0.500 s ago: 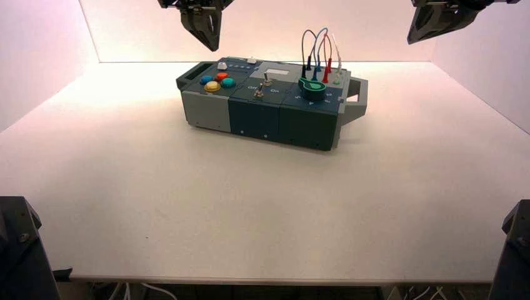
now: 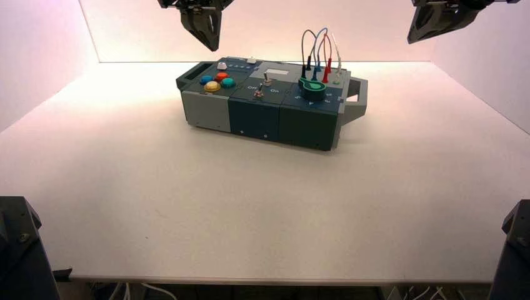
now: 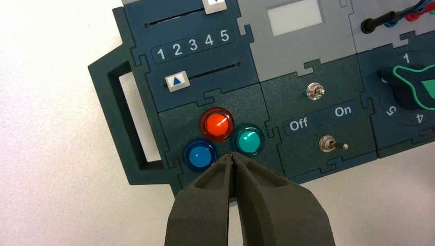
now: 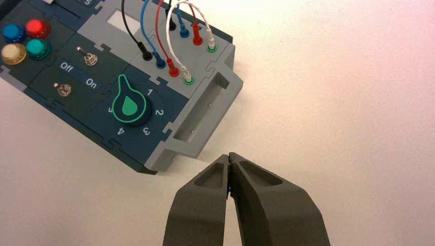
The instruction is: Return to the home position.
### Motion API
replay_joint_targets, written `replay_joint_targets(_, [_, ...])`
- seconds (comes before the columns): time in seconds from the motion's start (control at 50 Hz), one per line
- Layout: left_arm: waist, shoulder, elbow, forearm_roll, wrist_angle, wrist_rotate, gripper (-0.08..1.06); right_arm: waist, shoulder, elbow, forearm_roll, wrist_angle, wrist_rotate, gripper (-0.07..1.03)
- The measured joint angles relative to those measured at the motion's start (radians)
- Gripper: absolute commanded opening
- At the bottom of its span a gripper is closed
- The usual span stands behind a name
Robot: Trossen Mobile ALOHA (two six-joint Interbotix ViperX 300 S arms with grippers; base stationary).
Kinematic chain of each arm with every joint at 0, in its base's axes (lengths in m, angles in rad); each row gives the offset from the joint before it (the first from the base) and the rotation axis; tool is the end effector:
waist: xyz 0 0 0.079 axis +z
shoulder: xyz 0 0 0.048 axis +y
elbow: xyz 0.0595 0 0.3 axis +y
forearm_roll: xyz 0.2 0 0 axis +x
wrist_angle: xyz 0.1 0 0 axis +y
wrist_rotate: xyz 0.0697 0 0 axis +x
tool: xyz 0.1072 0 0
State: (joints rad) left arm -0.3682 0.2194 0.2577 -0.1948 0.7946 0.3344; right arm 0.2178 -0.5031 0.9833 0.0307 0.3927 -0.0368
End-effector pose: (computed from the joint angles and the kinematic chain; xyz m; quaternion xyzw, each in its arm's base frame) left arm 0.4046 -0.1823 0.1022 0.1441 0.5634 -0.2591 0.7712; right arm 0.2800 0.0641 0.1444 -0.0473 0.4200 0.1056 0.9001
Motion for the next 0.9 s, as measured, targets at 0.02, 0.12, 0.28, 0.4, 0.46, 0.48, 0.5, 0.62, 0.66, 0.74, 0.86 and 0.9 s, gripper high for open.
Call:
replay_joint_targets(0.02, [0.000,-0.006,0.000,0.000,-0.002,0.000,-0.03,0.000,-0.003,0.000,0.002,0.000,0.000,-0.02])
replay_joint_targets(0.12, [0.002,-0.031,0.000,0.000,-0.003,0.000,-0.03,0.000,-0.011,0.000,0.002,0.000,0.002,-0.02])
replay_joint_targets(0.28, [0.002,-0.087,0.011,0.000,-0.025,-0.002,-0.03,0.000,-0.021,0.000,0.002,0.000,0.000,-0.02])
replay_joint_targets(0.4, [0.003,-0.129,0.025,-0.002,-0.052,-0.002,-0.03,0.000,-0.037,-0.003,0.002,0.000,0.000,-0.02])
replay_joint_targets(0.46, [0.002,-0.153,0.035,0.000,-0.074,-0.003,-0.03,0.000,-0.049,-0.014,0.000,0.005,0.000,-0.02])
replay_joint_targets(0.48, [0.002,-0.160,0.037,0.000,-0.078,-0.006,-0.03,0.000,-0.052,-0.018,0.000,0.006,0.000,-0.02])
replay_joint_targets(0.5, [0.002,-0.164,0.040,0.000,-0.081,-0.009,-0.03,-0.002,-0.055,-0.023,0.000,0.009,0.000,-0.02])
replay_joint_targets(0.62, [0.003,-0.195,0.054,0.000,-0.091,-0.020,-0.03,-0.002,-0.078,-0.044,0.000,0.021,0.000,-0.02])
replay_joint_targets(0.66, [0.003,-0.213,0.064,-0.002,-0.092,-0.021,-0.03,-0.003,-0.095,-0.057,0.000,0.032,0.000,-0.02])
replay_joint_targets(0.74, [0.002,-0.250,0.091,-0.002,-0.094,-0.023,-0.03,-0.003,-0.114,-0.061,0.000,0.046,0.002,-0.02])
replay_joint_targets(0.86, [0.003,-0.318,0.129,-0.002,-0.106,-0.023,-0.03,-0.005,-0.146,-0.063,-0.012,0.058,0.000,-0.02])
replay_joint_targets(0.9, [0.005,-0.339,0.140,-0.002,-0.114,-0.023,-0.03,-0.005,-0.155,-0.063,-0.017,0.061,0.002,-0.02])
